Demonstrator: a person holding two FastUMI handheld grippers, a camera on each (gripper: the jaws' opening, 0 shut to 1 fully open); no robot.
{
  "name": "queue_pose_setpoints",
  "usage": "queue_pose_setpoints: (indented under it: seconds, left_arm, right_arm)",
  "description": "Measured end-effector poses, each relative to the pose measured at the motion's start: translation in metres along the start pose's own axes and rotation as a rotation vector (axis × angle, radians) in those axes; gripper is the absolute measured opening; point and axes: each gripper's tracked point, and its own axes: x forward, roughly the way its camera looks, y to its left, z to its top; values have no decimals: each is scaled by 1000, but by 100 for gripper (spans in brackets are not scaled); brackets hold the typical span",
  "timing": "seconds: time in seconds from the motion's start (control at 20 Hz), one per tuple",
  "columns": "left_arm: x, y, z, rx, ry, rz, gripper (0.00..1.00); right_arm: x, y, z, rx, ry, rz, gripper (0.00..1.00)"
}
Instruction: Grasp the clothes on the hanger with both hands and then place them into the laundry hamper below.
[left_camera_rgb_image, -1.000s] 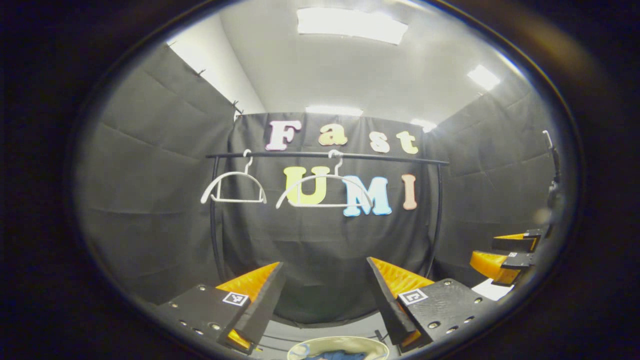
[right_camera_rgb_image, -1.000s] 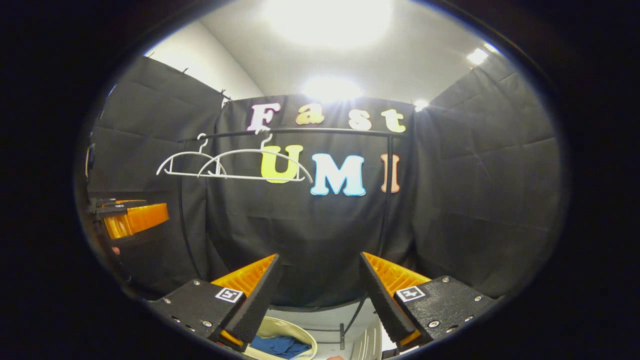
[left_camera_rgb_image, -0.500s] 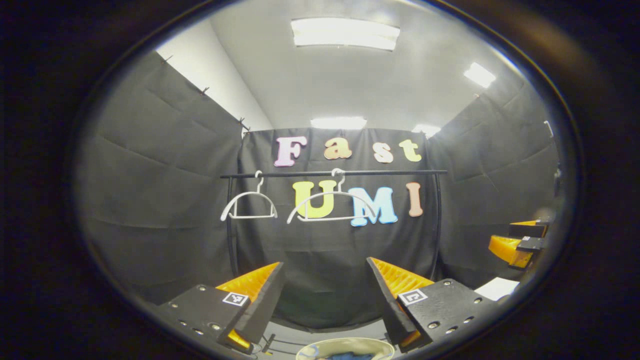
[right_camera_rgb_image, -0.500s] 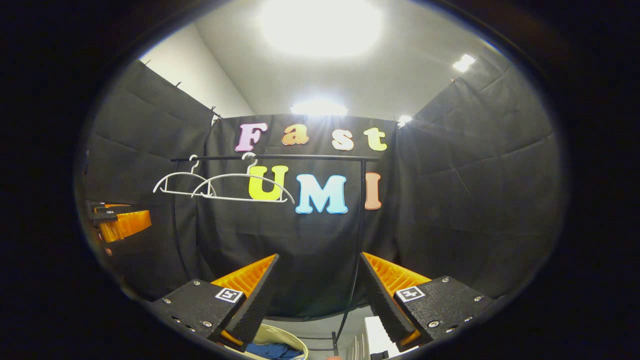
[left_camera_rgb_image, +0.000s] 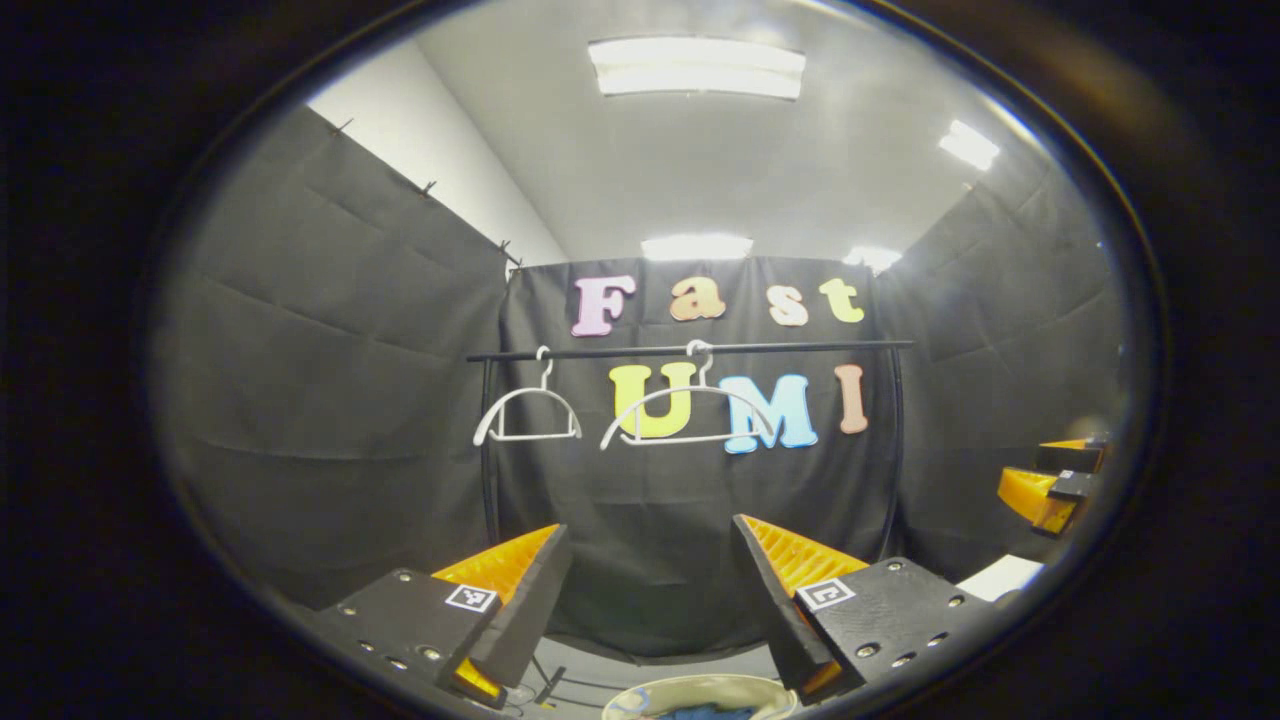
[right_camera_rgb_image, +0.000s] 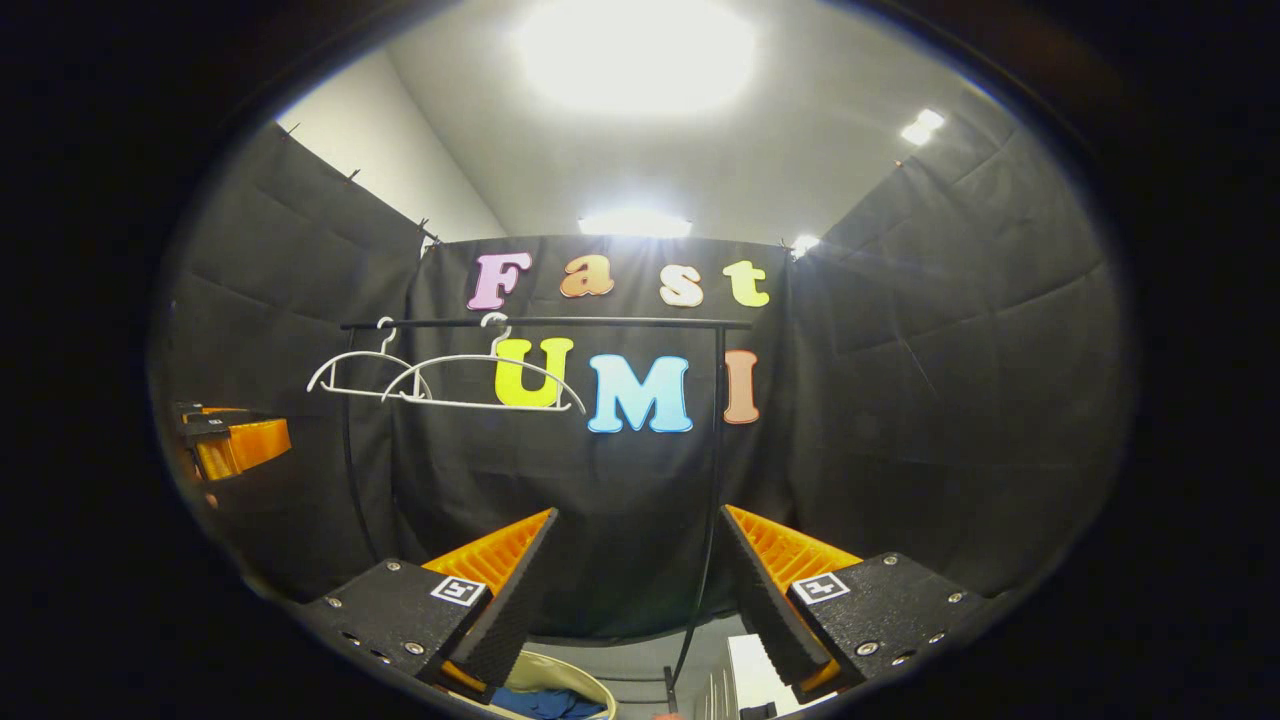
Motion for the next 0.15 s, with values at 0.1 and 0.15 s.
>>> queue_pose_setpoints:
  seconds: [0.1,0.15]
  left_arm:
    - [1,-2,0,-2,-4,4,98]
    - [3,-2,0,2,-5,7,98]
  right_arm:
    - [1,0,1,0,-5,4,95]
    - [2,1,3,-3,-8,5,95]
